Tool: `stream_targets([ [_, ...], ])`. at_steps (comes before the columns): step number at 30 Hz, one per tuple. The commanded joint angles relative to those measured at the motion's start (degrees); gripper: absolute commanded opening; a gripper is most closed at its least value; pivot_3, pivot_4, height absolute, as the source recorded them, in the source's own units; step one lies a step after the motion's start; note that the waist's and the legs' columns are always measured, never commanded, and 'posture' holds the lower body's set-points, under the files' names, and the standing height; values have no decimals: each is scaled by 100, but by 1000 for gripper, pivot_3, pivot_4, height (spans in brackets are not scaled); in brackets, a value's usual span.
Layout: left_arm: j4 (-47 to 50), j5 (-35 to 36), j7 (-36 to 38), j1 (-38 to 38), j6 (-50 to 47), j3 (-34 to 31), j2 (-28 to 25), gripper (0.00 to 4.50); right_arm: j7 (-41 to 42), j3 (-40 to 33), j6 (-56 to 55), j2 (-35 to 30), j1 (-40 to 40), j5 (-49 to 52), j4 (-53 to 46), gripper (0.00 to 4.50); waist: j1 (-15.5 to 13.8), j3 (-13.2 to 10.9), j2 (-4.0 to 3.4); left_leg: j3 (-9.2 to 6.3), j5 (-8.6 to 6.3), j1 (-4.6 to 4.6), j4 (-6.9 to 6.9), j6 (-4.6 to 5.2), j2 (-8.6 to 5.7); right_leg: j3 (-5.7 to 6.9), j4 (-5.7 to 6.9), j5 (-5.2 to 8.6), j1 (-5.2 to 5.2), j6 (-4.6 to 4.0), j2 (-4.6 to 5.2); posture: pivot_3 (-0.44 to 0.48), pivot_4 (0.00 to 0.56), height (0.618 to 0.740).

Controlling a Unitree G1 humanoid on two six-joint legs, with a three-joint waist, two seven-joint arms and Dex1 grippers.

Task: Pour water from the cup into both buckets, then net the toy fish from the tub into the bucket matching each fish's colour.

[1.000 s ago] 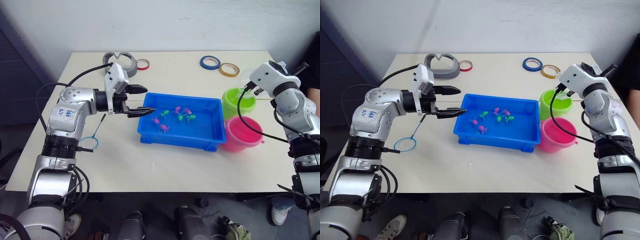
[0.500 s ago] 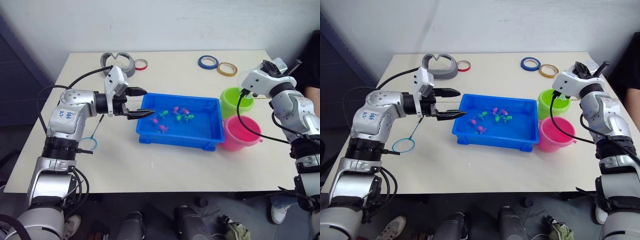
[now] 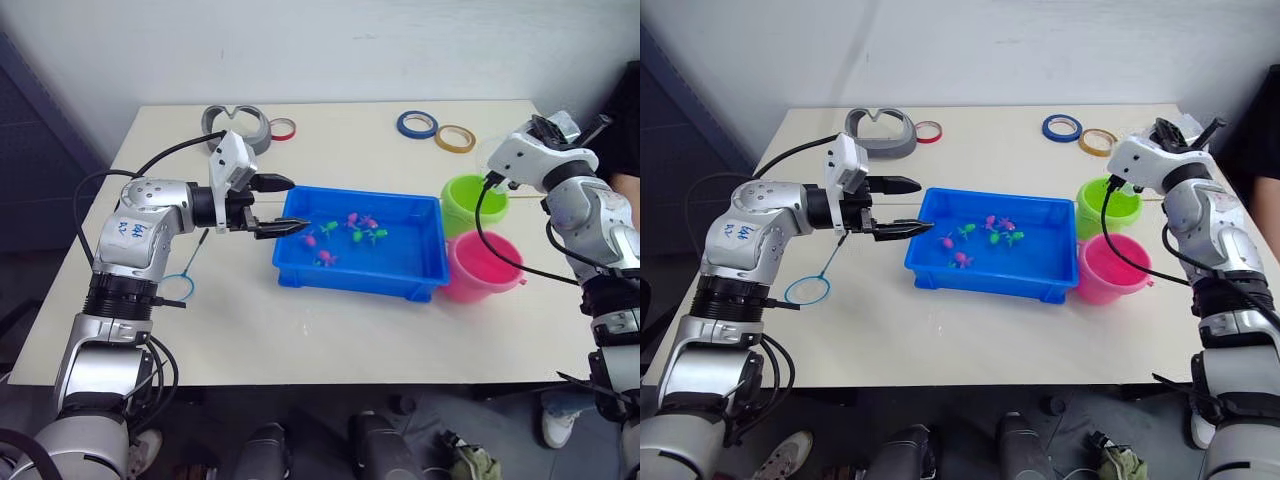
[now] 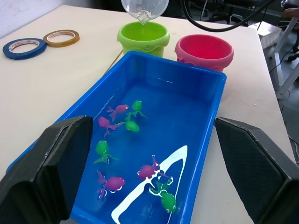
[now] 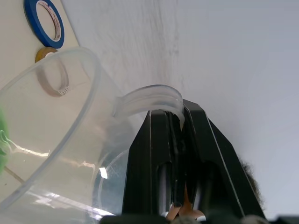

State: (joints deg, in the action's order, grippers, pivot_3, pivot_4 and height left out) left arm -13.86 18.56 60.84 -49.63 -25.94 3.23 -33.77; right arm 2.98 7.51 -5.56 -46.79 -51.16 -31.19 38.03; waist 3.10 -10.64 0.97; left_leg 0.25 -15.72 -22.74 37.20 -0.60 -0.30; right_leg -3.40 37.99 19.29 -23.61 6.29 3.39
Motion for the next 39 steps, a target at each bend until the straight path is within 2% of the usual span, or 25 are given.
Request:
stream_targets([
  [1,219,108,-10,-39,0,-182,-33,4500,166,-714,476,83,93,767,-142,82,-3,0,0,-1,0,0,0,0,0,1,0,0,1,0,0,0,150,740],
  [7,198,148,8,-63,1,-205,14,4500,572,-1336,1020,348,346,1690,-209,82,8,0,0,0,0,0,3,0,1,-1,3,-2,0,4,-1,0,150,740],
  [11,220,261,-10,-92,9,-278,122,4500,600,-2117,1610,537,451,2530,-173,82,2,0,0,0,0,1,4,1,2,0,5,-3,3,6,-1,0,150,740],
  [14,456,464,40,-67,-78,-332,235,4500,746,-3017,2093,603,822,3416,-443,82,-14,0,0,-3,-1,0,7,2,2,1,4,-5,6,8,0,0,150,740],
  [16,554,522,53,-37,-117,-323,246,4500,775,-3255,2318,629,970,3693,-638,82,-31,0,0,-8,-2,-5,5,3,3,1,9,-6,5,10,0,0,150,740],
  [20,1243,835,284,205,-476,-69,323,4500,659,-4093,2870,894,1860,4453,-1456,82,-59,0,0,-6,-3,-8,5,5,2,0,9,-10,5,18,0,0,150,740],
  [30,1955,960,166,657,-557,307,831,4500,62,-4829,3419,1811,3275,5220,-3130,82,-71,2,-2,2,-16,3,12,32,1,-12,5,-11,10,20,-3,0,150,740],
  [39,1882,926,155,626,-520,375,951,4500,-294,-5031,3652,2131,3726,5611,-3701,82,-127,2,-3,2,-15,9,11,34,0,-13,1,-11,16,20,-4,0,150,740],
])
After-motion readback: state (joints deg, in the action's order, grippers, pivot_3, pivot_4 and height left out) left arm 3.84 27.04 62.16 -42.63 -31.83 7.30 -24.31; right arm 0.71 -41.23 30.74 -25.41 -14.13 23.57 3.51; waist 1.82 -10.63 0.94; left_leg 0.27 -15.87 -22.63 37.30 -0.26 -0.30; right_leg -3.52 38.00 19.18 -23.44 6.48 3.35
